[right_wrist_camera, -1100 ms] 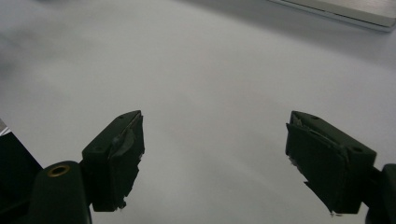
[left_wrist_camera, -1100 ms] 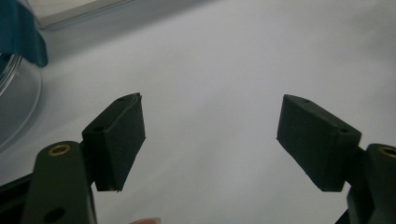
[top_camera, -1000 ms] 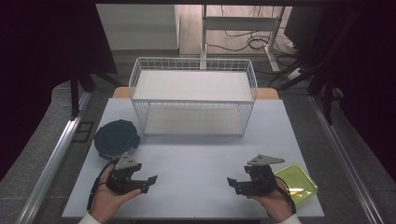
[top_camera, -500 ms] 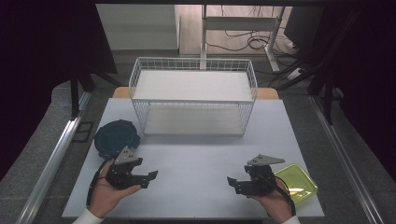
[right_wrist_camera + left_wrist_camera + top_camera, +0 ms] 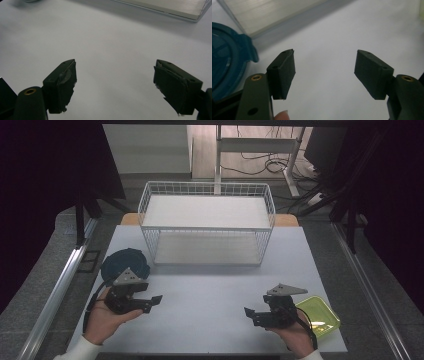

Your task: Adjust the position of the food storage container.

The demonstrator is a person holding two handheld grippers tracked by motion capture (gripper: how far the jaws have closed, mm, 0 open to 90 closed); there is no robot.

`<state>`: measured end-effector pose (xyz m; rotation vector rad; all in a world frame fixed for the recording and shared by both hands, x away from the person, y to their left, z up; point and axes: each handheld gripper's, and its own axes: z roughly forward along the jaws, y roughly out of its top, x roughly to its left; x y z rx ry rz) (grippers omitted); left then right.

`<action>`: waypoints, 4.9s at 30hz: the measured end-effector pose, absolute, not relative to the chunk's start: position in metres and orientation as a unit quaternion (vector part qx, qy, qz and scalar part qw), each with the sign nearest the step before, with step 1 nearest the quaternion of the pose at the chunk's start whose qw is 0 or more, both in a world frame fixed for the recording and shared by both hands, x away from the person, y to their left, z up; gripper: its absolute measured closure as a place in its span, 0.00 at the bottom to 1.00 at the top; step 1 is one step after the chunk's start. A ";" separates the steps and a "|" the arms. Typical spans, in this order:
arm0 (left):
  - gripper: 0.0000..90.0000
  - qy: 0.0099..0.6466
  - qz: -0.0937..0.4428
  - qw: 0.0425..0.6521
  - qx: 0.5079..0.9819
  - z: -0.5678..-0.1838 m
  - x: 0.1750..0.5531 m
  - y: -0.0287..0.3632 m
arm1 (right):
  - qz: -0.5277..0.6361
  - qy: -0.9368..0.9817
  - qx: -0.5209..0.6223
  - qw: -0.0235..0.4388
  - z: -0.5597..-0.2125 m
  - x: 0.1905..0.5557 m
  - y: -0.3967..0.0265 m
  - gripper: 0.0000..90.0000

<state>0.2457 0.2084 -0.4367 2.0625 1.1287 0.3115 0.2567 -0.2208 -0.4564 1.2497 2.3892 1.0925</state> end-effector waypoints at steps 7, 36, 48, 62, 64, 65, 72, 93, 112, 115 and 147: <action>0.41 0.455 0.128 0.372 0.799 -0.422 0.268 0.239 | 0.366 0.818 0.430 0.114 -0.459 0.258 -0.220 0.20; 0.61 0.535 0.140 0.294 0.779 -0.415 0.367 0.316 | 0.362 0.817 0.436 0.112 -0.459 0.258 -0.219 0.20; 0.87 0.573 0.116 0.269 0.765 -0.429 0.398 0.341 | 0.361 0.817 0.436 0.110 -0.460 0.257 -0.218 0.20; 1.00 0.591 0.112 0.234 0.764 -0.453 0.421 0.352 | 0.356 0.820 0.434 0.113 -0.462 0.257 -0.217 0.20; 1.00 0.590 0.124 0.207 0.770 -0.459 0.425 0.353 | 0.354 0.821 0.433 0.111 -0.462 0.257 -0.216 0.20; 1.00 0.590 0.124 0.200 0.772 -0.462 0.426 0.354 | 0.354 0.821 0.434 0.111 -0.463 0.257 -0.216 0.20; 1.00 0.579 0.126 0.172 0.787 -0.472 0.430 0.356 | 0.352 0.820 0.436 0.114 -0.464 0.258 -0.218 0.20; 1.00 0.538 0.114 0.169 0.818 -0.478 0.420 0.334 | 0.352 0.819 0.437 0.116 -0.463 0.259 -0.219 0.20; 1.00 0.514 0.080 0.190 0.833 -0.487 0.378 0.308 | 0.358 0.817 0.437 0.119 -0.458 0.256 -0.218 0.20; 1.00 0.507 0.075 0.190 0.838 -0.493 0.370 0.297 | 0.359 0.816 0.437 0.119 -0.458 0.255 -0.218 0.20; 1.00 0.469 0.028 0.240 0.849 -0.492 0.341 0.233 | 0.359 0.816 0.437 0.121 -0.457 0.256 -0.219 0.20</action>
